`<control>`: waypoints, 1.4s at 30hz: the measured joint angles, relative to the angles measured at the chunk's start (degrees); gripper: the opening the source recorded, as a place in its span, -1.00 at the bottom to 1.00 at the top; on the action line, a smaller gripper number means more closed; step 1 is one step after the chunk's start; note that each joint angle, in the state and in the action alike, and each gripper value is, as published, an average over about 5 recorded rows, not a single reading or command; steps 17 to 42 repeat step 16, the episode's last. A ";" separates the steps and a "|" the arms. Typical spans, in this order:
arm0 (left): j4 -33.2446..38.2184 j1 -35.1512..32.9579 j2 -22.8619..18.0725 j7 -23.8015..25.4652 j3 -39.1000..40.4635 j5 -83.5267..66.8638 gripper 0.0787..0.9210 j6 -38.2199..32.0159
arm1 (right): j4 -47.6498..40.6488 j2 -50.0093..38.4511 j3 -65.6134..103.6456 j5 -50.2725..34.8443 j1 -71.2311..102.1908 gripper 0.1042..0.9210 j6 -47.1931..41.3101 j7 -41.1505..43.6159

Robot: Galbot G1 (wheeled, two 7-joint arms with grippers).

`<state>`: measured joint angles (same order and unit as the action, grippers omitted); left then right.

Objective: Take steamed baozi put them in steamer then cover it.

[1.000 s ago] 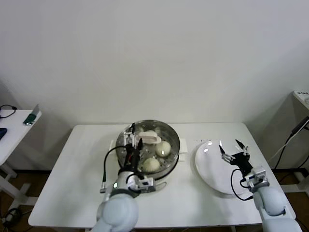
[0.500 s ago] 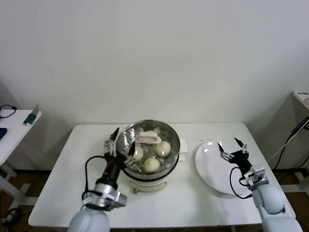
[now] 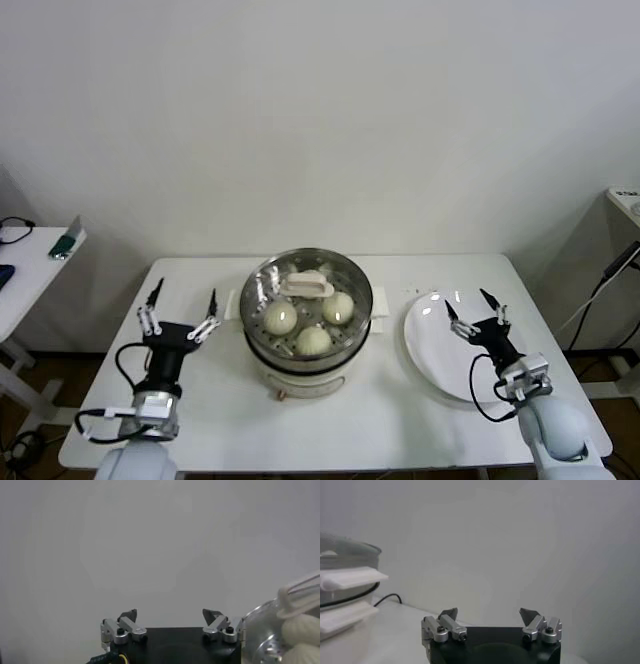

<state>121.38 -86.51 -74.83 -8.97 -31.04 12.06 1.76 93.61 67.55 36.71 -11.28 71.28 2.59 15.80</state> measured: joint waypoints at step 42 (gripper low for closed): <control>-7.46 -0.82 -3.42 3.50 -6.03 -10.42 0.77 -4.27 | 1.68 0.41 1.37 -2.52 2.80 0.76 3.43 -0.60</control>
